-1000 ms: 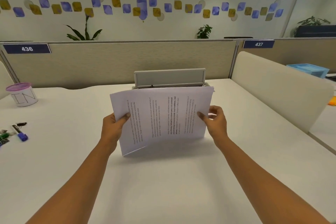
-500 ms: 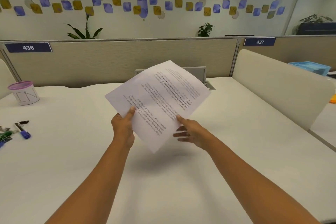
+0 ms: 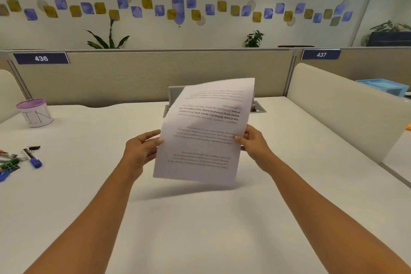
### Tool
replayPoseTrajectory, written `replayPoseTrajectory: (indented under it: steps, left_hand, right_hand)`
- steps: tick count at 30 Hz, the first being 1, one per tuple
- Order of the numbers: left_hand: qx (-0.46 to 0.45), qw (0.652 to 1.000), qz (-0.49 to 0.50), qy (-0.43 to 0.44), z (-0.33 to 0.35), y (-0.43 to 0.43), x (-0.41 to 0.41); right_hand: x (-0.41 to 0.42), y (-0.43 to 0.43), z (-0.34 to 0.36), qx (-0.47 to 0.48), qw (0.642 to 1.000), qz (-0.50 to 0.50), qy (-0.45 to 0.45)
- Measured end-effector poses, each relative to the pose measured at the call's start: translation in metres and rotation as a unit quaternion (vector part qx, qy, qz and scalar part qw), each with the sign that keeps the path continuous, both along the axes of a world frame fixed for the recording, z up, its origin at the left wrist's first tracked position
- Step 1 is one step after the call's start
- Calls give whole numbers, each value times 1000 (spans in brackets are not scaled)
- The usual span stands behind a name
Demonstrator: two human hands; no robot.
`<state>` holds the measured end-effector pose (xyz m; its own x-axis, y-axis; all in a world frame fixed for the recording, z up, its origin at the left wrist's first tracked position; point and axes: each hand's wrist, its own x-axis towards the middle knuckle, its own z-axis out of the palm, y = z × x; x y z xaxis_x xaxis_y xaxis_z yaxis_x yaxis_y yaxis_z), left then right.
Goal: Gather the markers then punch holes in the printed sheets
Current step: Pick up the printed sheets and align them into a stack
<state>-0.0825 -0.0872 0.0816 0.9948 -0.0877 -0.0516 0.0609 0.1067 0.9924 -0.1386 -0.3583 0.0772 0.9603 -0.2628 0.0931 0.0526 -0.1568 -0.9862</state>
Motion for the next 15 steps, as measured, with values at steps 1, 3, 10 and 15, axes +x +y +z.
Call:
replayPoseTrajectory:
  steps: [1, 3, 10, 15]
  left_hand:
    - [23, 999, -22, -8, 0, -1, 0]
    - [46, 998, -38, -36, 0, -5, -1]
    - [11, 989, 31, -144, 9, -18, 2]
    - [9, 988, 28, -150, -1, -20, 0]
  right_hand:
    - [0, 0, 3, -14, 1000, 2, -4]
    - [1, 4, 9, -26, 999, -5, -19]
    - [8, 13, 24, -33, 992, -62, -100]
    - [6, 13, 11, -41, 995, -56, -79]
